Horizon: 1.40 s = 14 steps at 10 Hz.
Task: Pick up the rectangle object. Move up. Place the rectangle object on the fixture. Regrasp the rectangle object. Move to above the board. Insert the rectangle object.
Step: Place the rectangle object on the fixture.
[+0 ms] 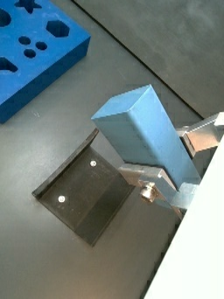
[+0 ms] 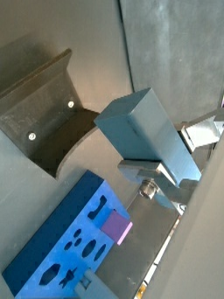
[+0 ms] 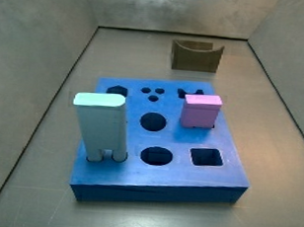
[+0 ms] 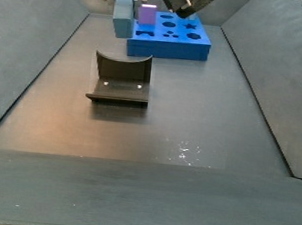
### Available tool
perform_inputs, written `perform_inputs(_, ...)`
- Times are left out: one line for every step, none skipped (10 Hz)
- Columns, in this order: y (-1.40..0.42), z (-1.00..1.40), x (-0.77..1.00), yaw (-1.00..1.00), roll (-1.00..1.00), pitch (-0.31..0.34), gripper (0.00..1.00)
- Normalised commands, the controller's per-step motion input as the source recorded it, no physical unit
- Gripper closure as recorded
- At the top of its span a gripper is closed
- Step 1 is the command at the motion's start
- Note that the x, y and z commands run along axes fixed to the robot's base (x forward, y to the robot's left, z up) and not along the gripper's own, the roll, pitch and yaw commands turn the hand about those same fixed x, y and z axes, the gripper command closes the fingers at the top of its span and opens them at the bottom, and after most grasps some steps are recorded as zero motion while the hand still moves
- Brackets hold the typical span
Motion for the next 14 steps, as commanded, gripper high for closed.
perform_inputs(0.07,-1.0,0.13,-0.06,-1.0,0.006,1.0)
perform_inputs(0.09,-1.0,0.13,-0.07,-1.0,0.013,1.0)
perform_inputs(0.09,-1.0,0.14,-0.07,-1.0,0.044,1.0)
perform_inputs(0.09,-1.0,0.15,-0.07,-1.0,0.066,1.0)
perform_inputs(0.11,-1.0,0.17,-0.08,-1.0,0.095,1.0)
perform_inputs(0.11,-1.0,0.18,-0.09,-1.0,0.111,1.0)
perform_inputs(0.12,-1.0,0.19,-0.12,-1.0,0.143,1.0)
perform_inputs(0.13,-1.0,0.2,-0.14,-1.0,0.156,1.0)
perform_inputs(0.11,-0.82,0.17,-0.17,-1.0,0.184,1.0)
perform_inputs(0.1,-0.65,0.15,-0.15,-0.92,0.184,1.0)
perform_inputs(0.08,-0.43,0.12,-0.16,-0.67,0.157,1.0)
perform_inputs(0.12,-0.37,0.11,-0.16,-0.51,0.127,1.0)
perform_inputs(0.16,-0.33,0.08,-0.15,-0.37,0.059,1.0)
perform_inputs(0.16,-0.33,0.08,-0.16,-0.32,0.04,1.0)
